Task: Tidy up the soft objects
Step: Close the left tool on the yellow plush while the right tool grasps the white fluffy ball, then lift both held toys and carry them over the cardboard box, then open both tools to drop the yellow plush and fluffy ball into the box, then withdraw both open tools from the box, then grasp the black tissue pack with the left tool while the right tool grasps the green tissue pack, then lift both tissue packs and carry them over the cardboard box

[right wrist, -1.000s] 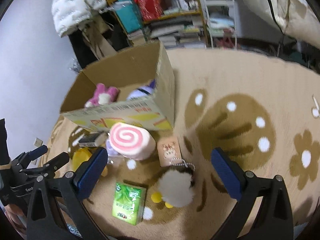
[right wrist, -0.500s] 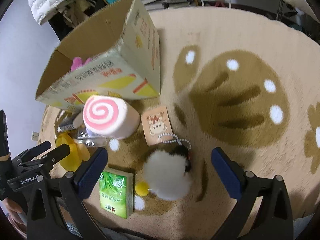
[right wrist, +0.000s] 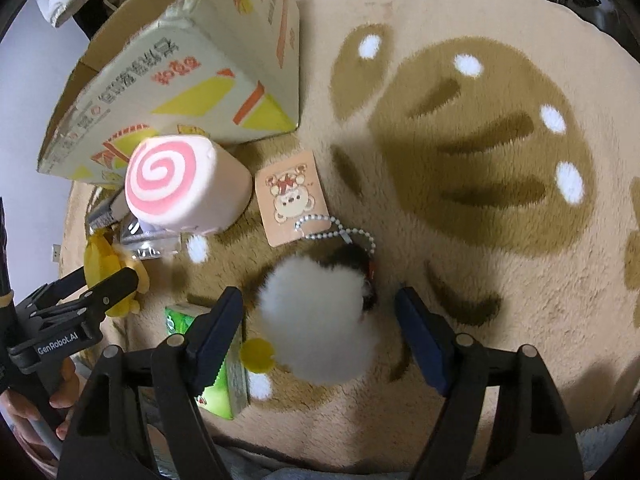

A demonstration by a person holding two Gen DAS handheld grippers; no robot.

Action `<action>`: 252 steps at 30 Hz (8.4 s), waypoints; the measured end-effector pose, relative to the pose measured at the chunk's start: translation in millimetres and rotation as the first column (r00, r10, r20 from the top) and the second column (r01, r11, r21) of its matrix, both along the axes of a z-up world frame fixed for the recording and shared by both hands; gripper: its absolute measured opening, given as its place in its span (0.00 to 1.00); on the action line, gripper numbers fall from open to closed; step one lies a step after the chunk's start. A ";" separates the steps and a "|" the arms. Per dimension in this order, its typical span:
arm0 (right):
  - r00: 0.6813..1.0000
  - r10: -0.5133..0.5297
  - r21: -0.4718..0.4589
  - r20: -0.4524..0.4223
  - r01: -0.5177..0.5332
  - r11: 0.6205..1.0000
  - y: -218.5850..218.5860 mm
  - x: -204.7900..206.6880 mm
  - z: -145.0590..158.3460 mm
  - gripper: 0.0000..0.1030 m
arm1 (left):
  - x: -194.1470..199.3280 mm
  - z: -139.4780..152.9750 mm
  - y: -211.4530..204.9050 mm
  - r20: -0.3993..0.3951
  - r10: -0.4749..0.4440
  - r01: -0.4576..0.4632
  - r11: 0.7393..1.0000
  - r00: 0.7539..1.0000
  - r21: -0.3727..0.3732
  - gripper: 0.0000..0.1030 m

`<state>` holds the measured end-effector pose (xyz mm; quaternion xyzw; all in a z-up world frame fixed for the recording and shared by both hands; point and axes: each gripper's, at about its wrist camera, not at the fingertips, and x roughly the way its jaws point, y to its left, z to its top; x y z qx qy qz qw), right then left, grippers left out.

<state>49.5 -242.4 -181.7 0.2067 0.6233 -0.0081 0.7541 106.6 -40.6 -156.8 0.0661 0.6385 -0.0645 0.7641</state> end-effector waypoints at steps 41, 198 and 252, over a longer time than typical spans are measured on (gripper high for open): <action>0.943 0.081 0.008 0.323 -0.089 0.996 25.4 -24.1 59.3 0.23 | -66.9 96.6 21.0 0.386 0.061 -0.028 0.996 0.920 -0.090 0.79; 0.938 0.344 -0.025 0.041 -0.344 0.939 103.7 13.0 -4.4 0.56 | 60.3 -17.2 6.5 -0.097 0.072 -0.071 0.997 0.993 0.015 0.75; 0.617 0.149 -0.215 0.773 0.034 0.976 23.5 5.9 152.5 0.54 | -22.1 164.0 21.2 0.679 0.043 -0.024 0.999 0.733 -0.037 0.62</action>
